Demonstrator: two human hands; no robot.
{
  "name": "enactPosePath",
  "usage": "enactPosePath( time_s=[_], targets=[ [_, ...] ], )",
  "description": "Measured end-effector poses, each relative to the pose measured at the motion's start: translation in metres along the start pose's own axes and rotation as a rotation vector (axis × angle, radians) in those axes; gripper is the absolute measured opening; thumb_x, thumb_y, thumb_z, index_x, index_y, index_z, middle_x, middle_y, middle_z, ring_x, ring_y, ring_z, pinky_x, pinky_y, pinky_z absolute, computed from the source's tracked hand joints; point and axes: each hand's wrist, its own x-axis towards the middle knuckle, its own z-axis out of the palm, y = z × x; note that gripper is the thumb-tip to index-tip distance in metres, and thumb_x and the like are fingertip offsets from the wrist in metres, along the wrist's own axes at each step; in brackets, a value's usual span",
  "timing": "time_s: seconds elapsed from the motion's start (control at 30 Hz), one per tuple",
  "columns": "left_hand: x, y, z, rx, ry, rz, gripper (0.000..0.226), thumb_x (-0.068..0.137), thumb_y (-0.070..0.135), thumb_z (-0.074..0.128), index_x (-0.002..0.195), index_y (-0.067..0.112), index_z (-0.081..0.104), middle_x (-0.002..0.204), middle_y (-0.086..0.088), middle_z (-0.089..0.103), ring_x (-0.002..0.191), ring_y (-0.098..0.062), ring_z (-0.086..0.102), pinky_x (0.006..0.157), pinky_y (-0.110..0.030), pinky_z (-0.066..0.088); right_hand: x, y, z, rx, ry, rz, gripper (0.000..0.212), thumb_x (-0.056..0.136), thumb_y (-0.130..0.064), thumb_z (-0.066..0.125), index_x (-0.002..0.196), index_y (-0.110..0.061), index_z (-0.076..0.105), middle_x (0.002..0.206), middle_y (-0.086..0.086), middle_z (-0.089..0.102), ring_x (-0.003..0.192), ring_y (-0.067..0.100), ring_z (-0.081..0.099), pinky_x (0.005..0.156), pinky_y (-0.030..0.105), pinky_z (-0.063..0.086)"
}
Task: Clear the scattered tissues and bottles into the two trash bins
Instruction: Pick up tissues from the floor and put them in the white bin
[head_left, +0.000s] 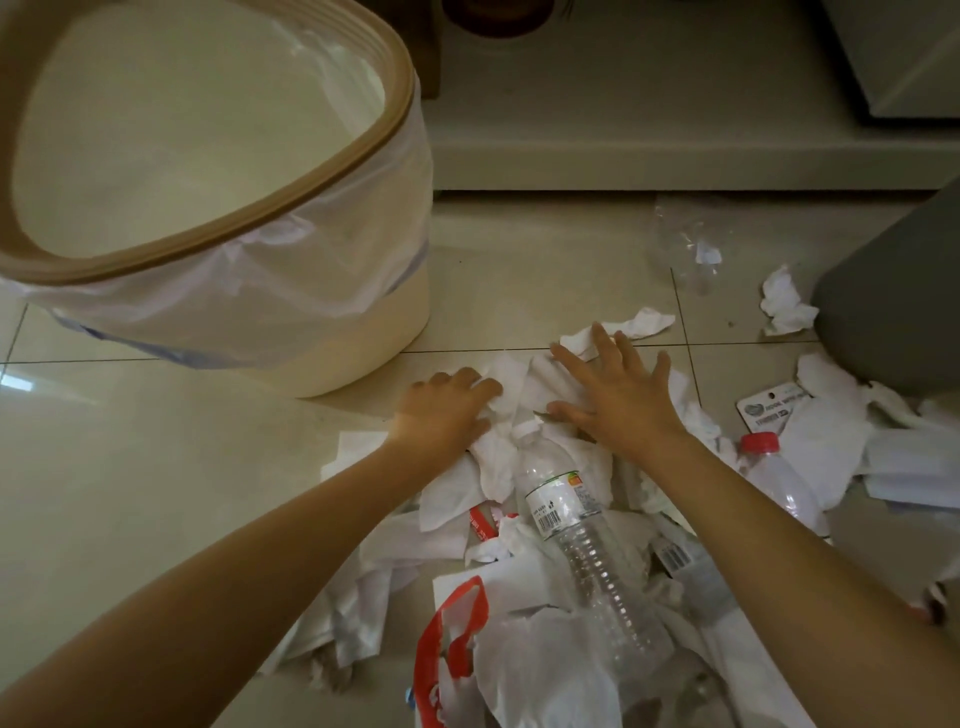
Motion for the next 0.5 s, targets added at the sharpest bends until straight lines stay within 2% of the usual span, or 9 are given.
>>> enactPosePath(
  time_s=[0.07, 0.13, 0.2, 0.27, 0.33, 0.4, 0.5],
  targets=[
    [0.002, -0.003, 0.002, -0.015, 0.084, 0.046, 0.031, 0.091, 0.034, 0.056, 0.121, 0.027, 0.057, 0.12, -0.001, 0.061, 0.088, -0.027, 0.064, 0.07, -0.035, 0.05, 0.004, 0.001, 0.004, 0.033, -0.038, 0.029, 0.072, 0.085, -0.073, 0.033, 0.146, -0.048, 0.004, 0.159, 0.009, -0.008, 0.145, 0.035, -0.006, 0.106, 0.069, 0.0],
    [0.002, -0.005, -0.002, -0.032, 0.167, 0.101, 0.023, 0.085, 0.029, 0.058, 0.105, 0.024, 0.067, 0.099, -0.003, 0.069, 0.063, -0.028, 0.065, 0.059, -0.032, 0.05, 0.007, 0.0, 0.008, 0.037, -0.065, 0.046, 0.07, 0.086, -0.071, 0.036, 0.146, -0.048, 0.009, 0.158, 0.011, -0.004, 0.144, 0.037, -0.003, 0.105, 0.07, 0.001],
    [0.001, -0.008, -0.008, 0.014, 0.253, 0.155, 0.02, 0.074, 0.024, 0.063, 0.092, 0.022, 0.072, 0.083, 0.0, 0.07, 0.048, -0.024, 0.06, 0.053, -0.023, 0.041, 0.006, -0.004, 0.011, 0.001, -0.009, 0.028, 0.064, 0.087, -0.062, 0.046, 0.144, -0.042, 0.025, 0.155, 0.016, 0.013, 0.141, 0.04, 0.014, 0.104, 0.069, 0.011],
    [-0.003, -0.009, -0.014, 0.077, 0.339, 0.21, 0.018, 0.067, 0.019, 0.071, 0.085, 0.022, 0.072, 0.077, 0.001, 0.069, 0.043, -0.022, 0.056, 0.049, -0.02, 0.033, 0.004, -0.01, 0.013, -0.024, 0.138, -0.056, 0.05, 0.083, -0.046, 0.063, 0.129, -0.03, 0.051, 0.134, 0.019, 0.044, 0.116, 0.043, 0.047, 0.092, 0.064, 0.033],
    [-0.007, -0.012, -0.017, 0.074, 0.373, 0.254, 0.024, 0.065, 0.014, 0.079, 0.087, 0.02, 0.072, 0.08, -0.002, 0.069, 0.044, -0.022, 0.057, 0.043, -0.021, 0.036, 0.0, -0.014, 0.014, -0.003, 0.234, -0.129, 0.036, 0.074, -0.029, 0.076, 0.106, -0.019, 0.065, 0.106, 0.018, 0.059, 0.084, 0.039, 0.058, 0.069, 0.048, 0.046],
    [-0.013, -0.015, -0.019, 0.063, 0.41, 0.284, 0.034, 0.063, 0.01, 0.083, 0.093, 0.02, 0.069, 0.085, -0.003, 0.07, 0.046, -0.023, 0.058, 0.038, -0.022, 0.039, -0.003, -0.018, 0.014, 0.022, 0.238, -0.18, 0.032, 0.065, -0.018, 0.083, 0.092, -0.014, 0.066, 0.091, 0.014, 0.059, 0.068, 0.034, 0.056, 0.049, 0.033, 0.042],
    [-0.025, -0.018, -0.028, 0.08, 0.452, 0.324, 0.056, 0.057, 0.008, 0.085, 0.103, 0.023, 0.058, 0.092, -0.004, 0.07, 0.05, -0.023, 0.06, 0.038, -0.021, 0.038, -0.01, -0.025, 0.009, 0.002, 0.213, -0.227, 0.035, 0.054, -0.01, 0.087, 0.081, -0.012, 0.064, 0.08, 0.009, 0.056, 0.06, 0.025, 0.053, 0.039, 0.023, 0.027]
  ],
)
